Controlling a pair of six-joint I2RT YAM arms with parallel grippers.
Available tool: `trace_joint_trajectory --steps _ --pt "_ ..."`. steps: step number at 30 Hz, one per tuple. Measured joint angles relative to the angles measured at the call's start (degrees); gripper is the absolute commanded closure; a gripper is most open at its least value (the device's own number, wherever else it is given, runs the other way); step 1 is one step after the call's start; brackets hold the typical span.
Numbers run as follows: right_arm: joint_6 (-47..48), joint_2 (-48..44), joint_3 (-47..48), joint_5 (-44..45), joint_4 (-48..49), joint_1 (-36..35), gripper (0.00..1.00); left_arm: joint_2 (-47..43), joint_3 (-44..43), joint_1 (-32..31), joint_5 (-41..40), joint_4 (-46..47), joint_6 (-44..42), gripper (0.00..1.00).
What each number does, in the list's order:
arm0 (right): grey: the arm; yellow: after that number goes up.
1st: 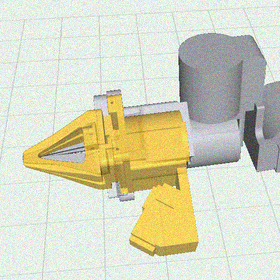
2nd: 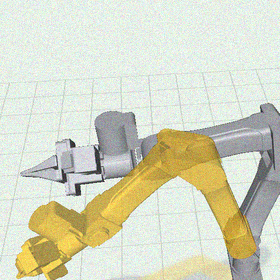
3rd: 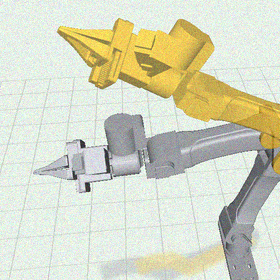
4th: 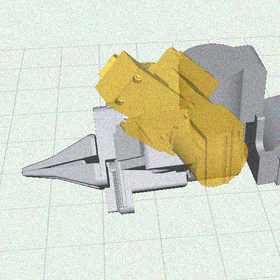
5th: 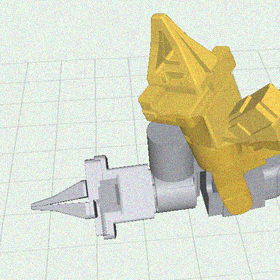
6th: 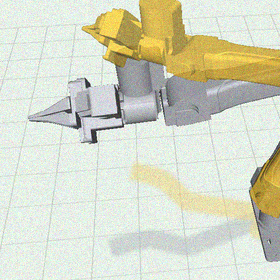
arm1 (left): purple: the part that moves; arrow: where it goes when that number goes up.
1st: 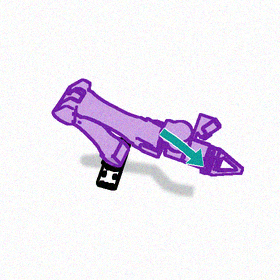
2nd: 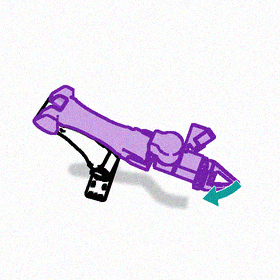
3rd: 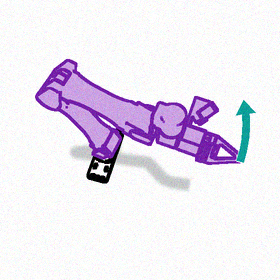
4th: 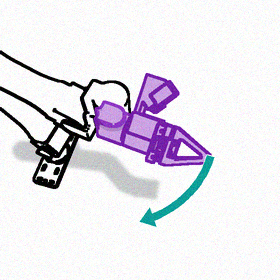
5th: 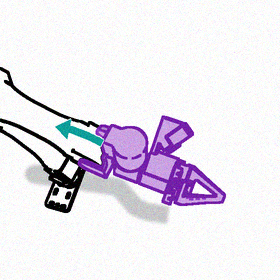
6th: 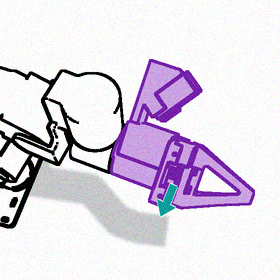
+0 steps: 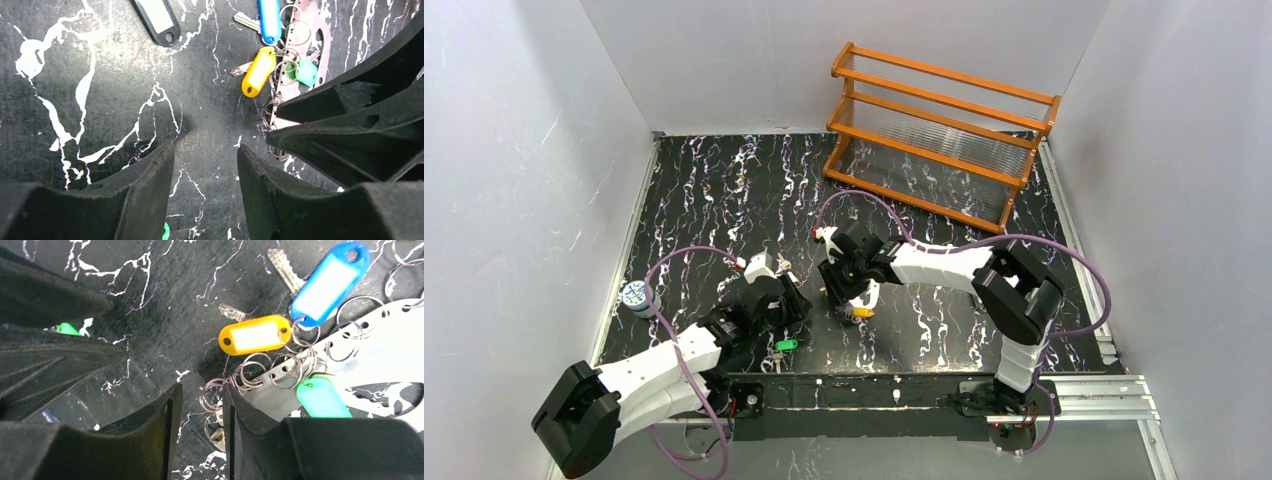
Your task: Put the keys on the keyring
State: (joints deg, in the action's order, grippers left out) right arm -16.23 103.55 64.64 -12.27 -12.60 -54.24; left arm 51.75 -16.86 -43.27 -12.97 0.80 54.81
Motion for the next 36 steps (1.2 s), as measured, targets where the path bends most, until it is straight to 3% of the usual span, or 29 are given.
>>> trace_joint_trajectory --steps 13,21,29,36 --pt "1.5 3.3 5.0 8.7 -5.4 -2.4 0.6 2.6 0.0 0.0 0.1 -0.9 -0.6 0.51" --pt "2.6 3.5 5.5 12.6 -7.5 -4.0 0.78 3.2 0.0 0.0 0.2 -0.6 -0.7 0.51" --pt "3.3 3.5 6.1 15.8 -8.4 -4.3 0.88 4.3 0.0 0.0 0.6 1.2 -0.7 0.52" --pt "4.1 3.4 6.1 18.2 -8.5 -4.3 0.91 6.7 0.2 0.0 3.0 5.3 -0.5 0.61"
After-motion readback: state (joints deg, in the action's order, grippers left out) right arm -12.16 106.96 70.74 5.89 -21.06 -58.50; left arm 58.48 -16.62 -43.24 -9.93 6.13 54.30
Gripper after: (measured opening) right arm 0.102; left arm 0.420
